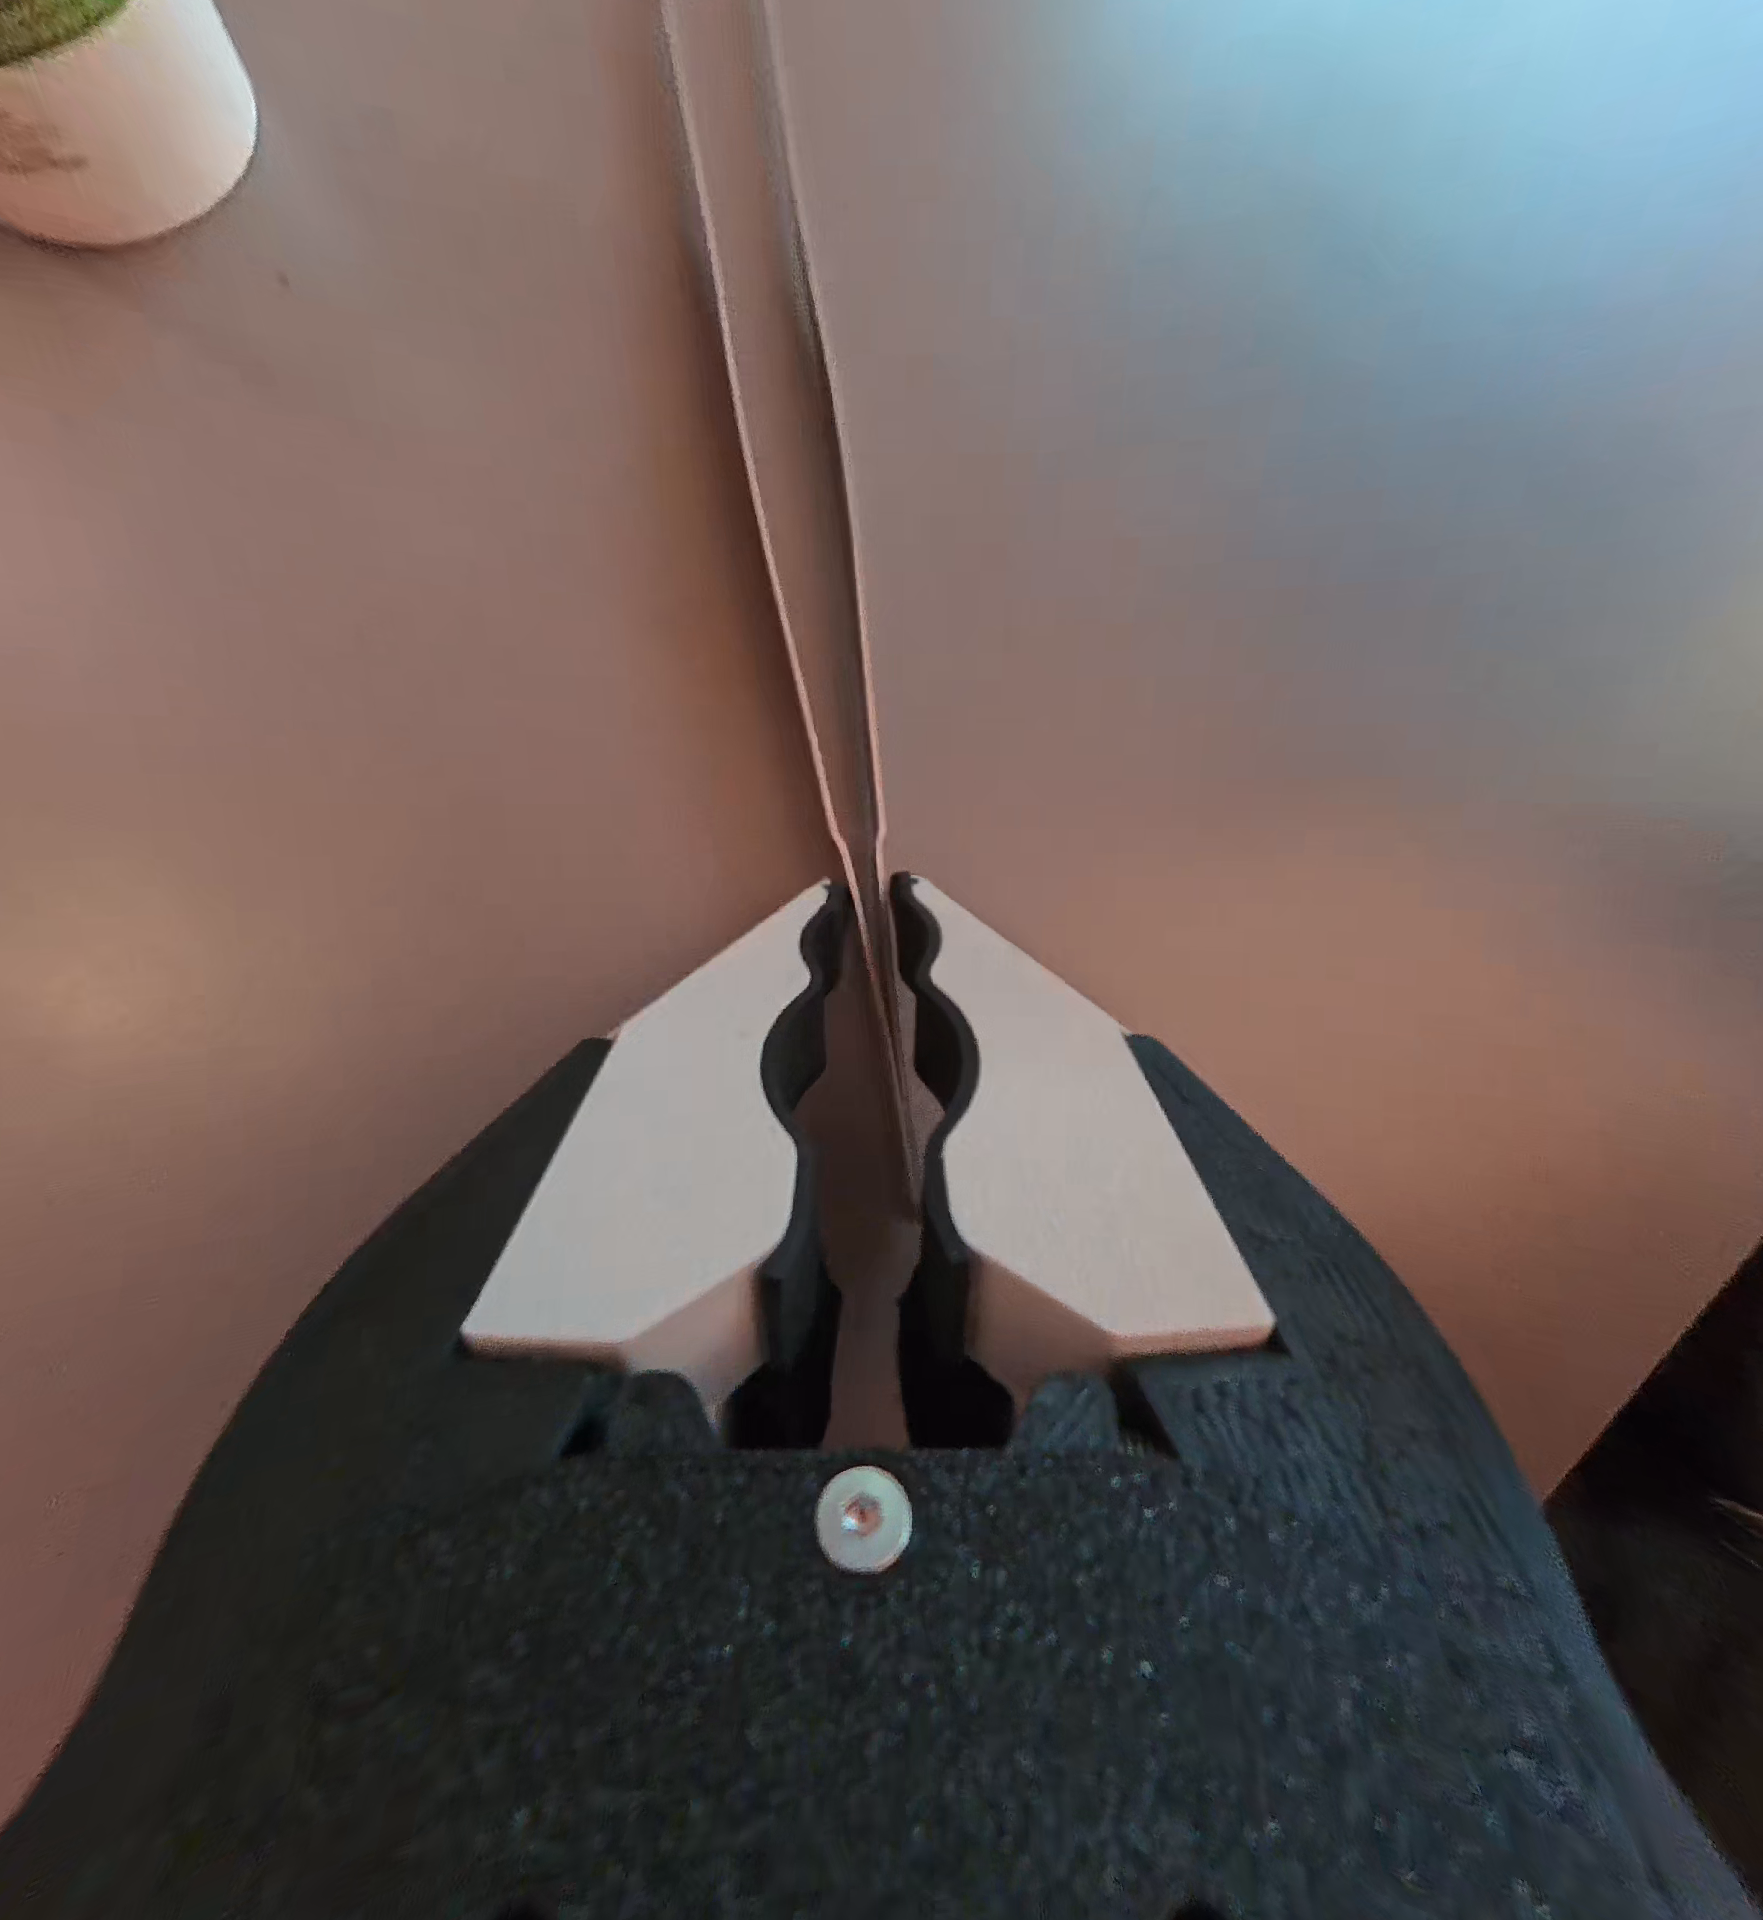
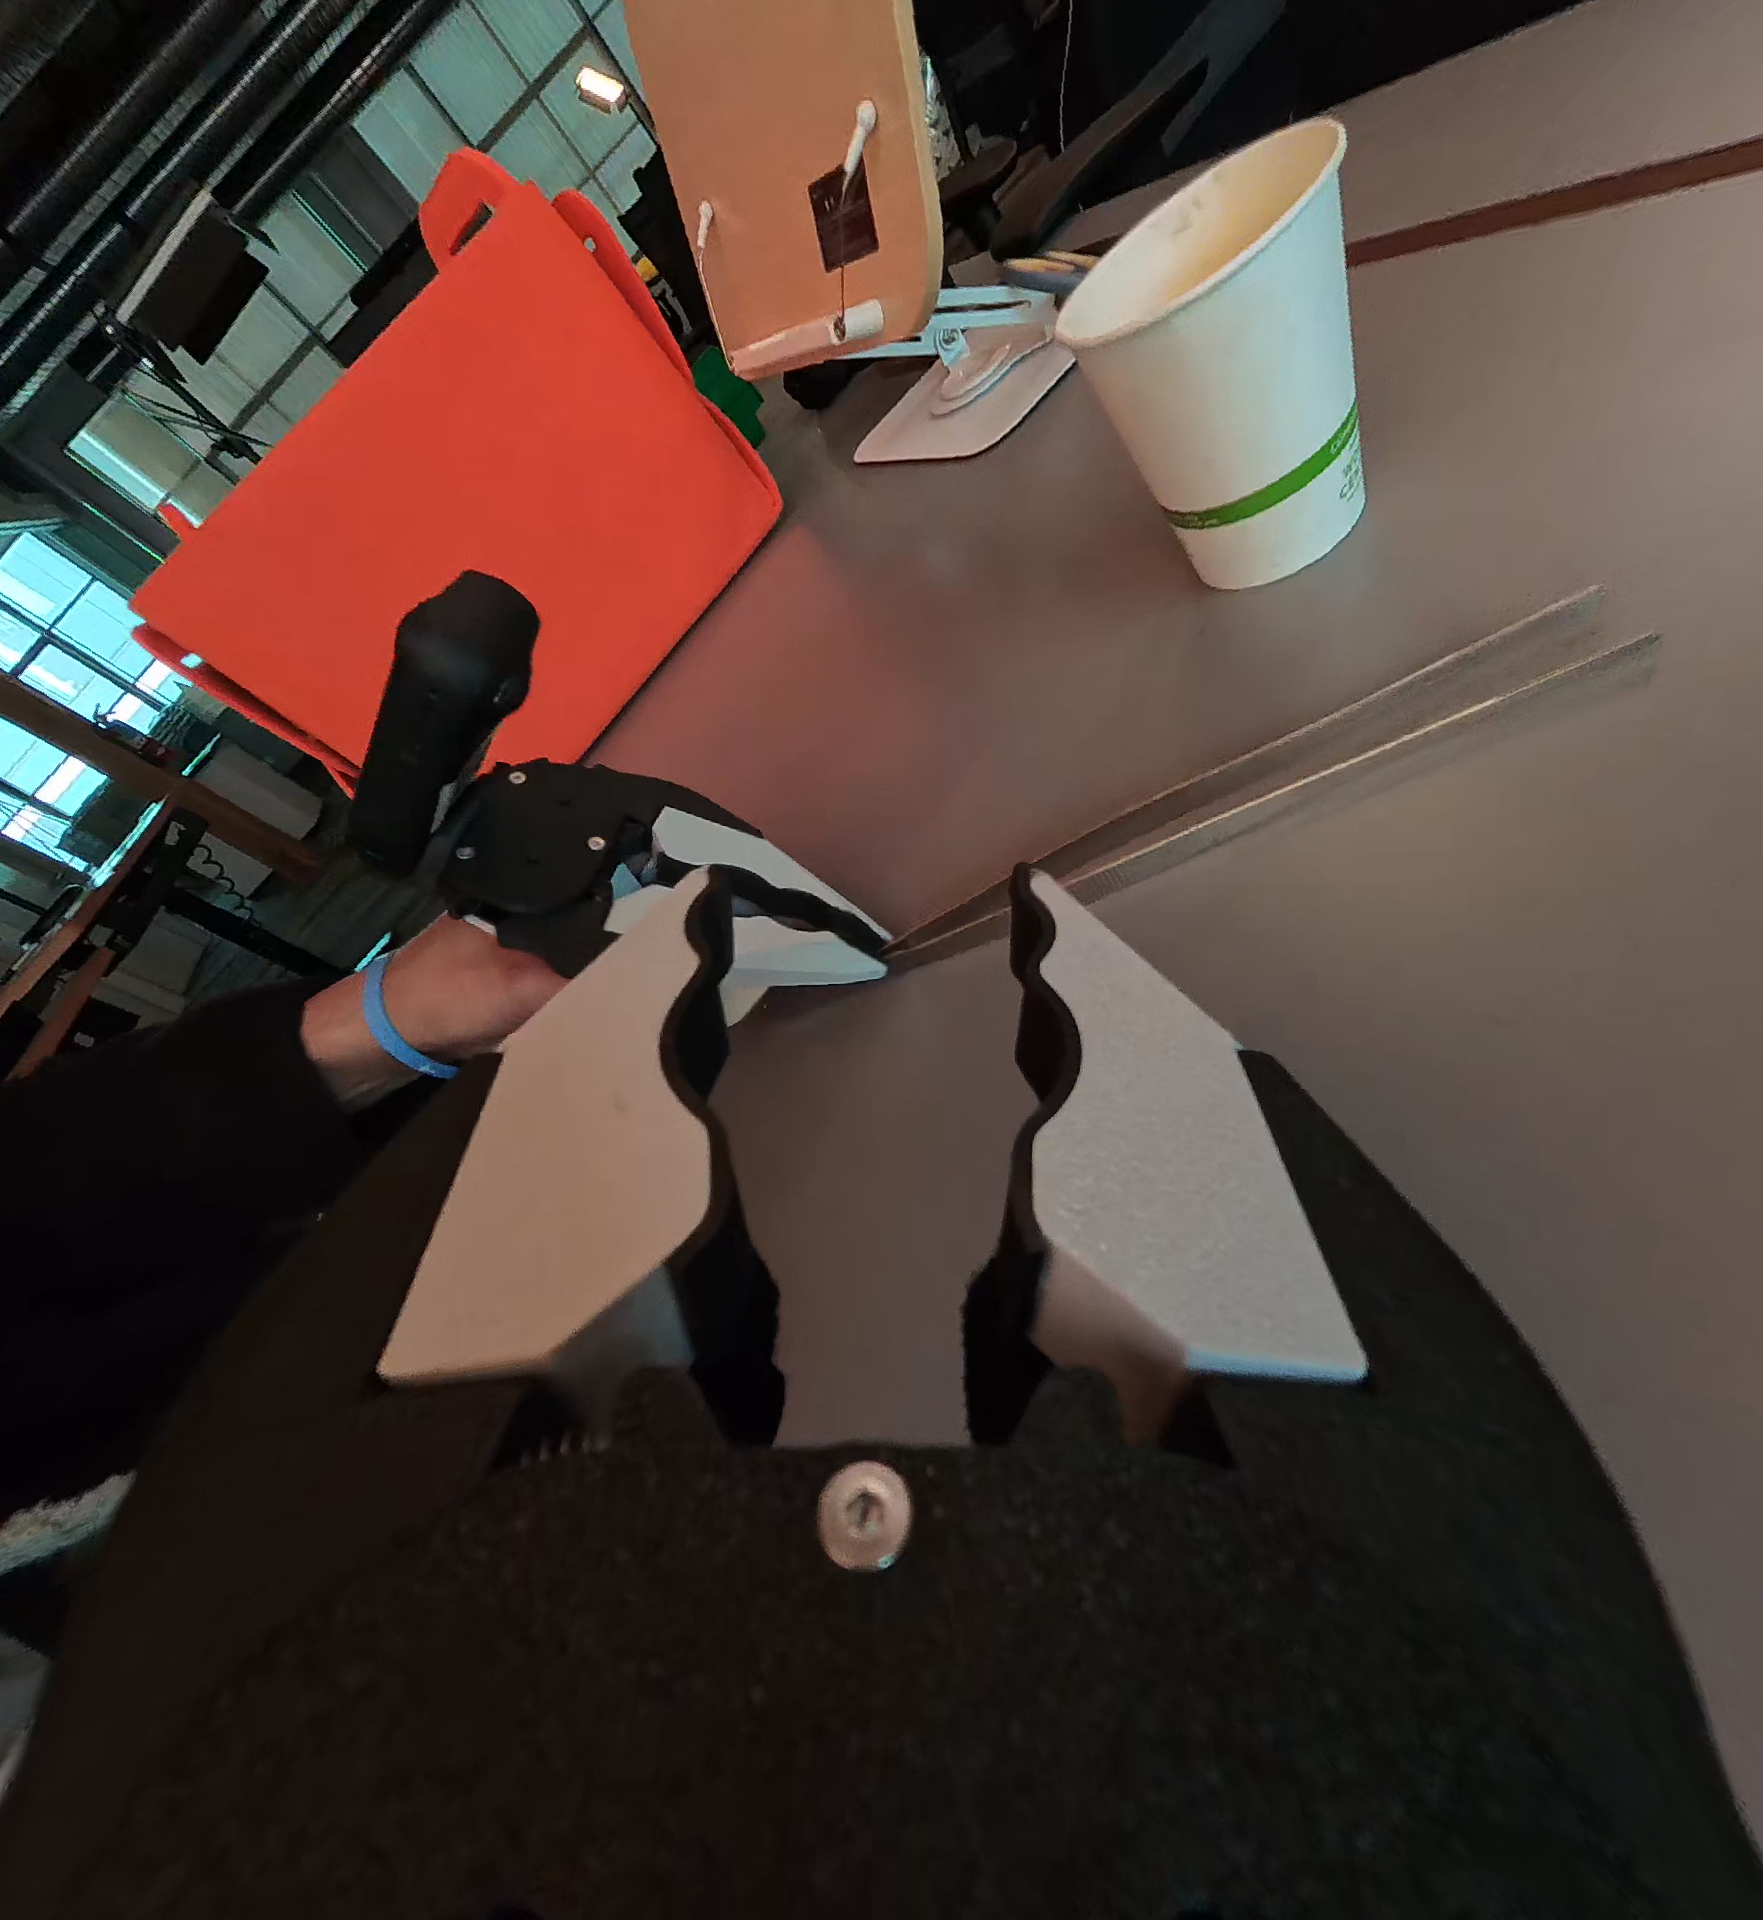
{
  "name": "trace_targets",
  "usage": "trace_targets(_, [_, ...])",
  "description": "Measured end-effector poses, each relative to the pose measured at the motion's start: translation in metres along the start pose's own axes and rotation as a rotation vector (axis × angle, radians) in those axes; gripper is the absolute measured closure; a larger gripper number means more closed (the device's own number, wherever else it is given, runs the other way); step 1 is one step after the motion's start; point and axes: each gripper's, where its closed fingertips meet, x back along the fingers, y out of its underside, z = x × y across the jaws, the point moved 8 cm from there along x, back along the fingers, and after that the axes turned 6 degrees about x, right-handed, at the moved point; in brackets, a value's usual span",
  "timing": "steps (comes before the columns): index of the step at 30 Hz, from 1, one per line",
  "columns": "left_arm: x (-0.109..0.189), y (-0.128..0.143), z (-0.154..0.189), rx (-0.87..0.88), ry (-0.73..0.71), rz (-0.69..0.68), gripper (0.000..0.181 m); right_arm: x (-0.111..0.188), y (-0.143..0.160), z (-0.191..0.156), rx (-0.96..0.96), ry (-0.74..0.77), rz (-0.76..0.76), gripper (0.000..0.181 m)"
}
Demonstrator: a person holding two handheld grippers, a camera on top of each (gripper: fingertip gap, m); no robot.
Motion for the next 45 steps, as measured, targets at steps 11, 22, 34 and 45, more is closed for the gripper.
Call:
trace_targets(11, [0.097,-0.006,-0.027,0.054,-0.187,0.613,0.129,-0.001,-0.010,-0.013,0.480,0.110,0.136,0.106])
trace_targets(22, [0.094,-0.011,-0.015,0.033,-0.185,0.570,0.129,-0.005,-0.008,-0.015,0.527,0.115,0.135,0.105])
trace_targets(34, [-0.022,-0.108,-0.116,0.101,-0.086,0.394,0.076,-0.010,-0.006,-0.016,0.433,0.057,0.138,0.104])
trace_targets(45, [-0.072,-0.171,-0.131,0.080,0.098,0.479,0.094,-0.035,-0.009,0.038,0.372,0.169,0.078,0.100])
